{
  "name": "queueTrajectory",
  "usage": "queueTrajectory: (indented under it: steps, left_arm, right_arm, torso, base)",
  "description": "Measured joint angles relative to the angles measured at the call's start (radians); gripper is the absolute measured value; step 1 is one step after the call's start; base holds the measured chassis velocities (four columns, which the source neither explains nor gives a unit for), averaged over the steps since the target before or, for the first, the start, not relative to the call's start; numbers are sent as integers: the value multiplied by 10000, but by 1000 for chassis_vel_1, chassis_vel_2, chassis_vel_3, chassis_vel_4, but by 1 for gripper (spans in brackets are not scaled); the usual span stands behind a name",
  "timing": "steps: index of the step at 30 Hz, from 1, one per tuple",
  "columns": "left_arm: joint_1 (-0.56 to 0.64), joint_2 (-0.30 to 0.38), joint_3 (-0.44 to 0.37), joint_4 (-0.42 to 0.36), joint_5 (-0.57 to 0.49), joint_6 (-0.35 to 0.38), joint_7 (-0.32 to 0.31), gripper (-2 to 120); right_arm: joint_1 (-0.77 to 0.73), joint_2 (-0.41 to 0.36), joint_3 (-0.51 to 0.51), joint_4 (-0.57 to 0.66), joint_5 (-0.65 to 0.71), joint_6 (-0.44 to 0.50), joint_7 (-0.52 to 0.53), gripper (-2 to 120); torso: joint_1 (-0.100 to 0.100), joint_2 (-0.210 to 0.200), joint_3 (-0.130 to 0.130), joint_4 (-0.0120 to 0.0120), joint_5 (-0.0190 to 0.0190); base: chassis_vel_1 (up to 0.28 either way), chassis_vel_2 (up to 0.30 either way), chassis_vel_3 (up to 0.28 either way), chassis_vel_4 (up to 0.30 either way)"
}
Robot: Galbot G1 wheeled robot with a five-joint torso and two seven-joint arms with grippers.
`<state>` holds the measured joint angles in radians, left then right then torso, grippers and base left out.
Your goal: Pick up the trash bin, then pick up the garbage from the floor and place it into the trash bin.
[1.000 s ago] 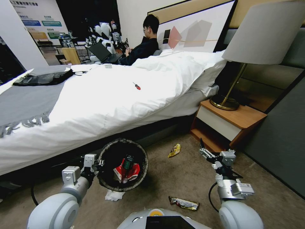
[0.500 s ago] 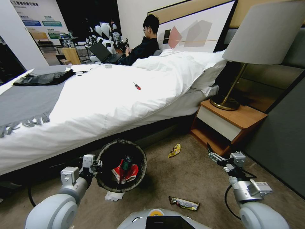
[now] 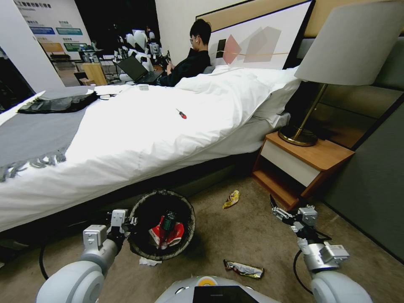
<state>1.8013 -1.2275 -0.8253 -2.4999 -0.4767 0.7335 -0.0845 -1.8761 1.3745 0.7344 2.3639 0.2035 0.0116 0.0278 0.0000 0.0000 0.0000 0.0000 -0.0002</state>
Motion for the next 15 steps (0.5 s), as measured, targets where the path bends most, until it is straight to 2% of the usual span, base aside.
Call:
queueTrajectory:
  steps: [10, 15]
  left_arm:
    - [-319, 24, -15, 0, -42, 10, 1, 2]
    - [-339, 1, -31, 0, -52, 13, -2, 2]
  right_arm:
    - [231, -102, -215, -129, -64, -235, 153, 100]
    - [258, -118, -268, -136, -63, -271, 174, 100]
  torso:
    - [0, 0, 1, 0, 2]
    - [1, 0, 0, -1, 2]
  base:
    - [3, -4, -2, 5]
    - [74, -81, -86, 81]
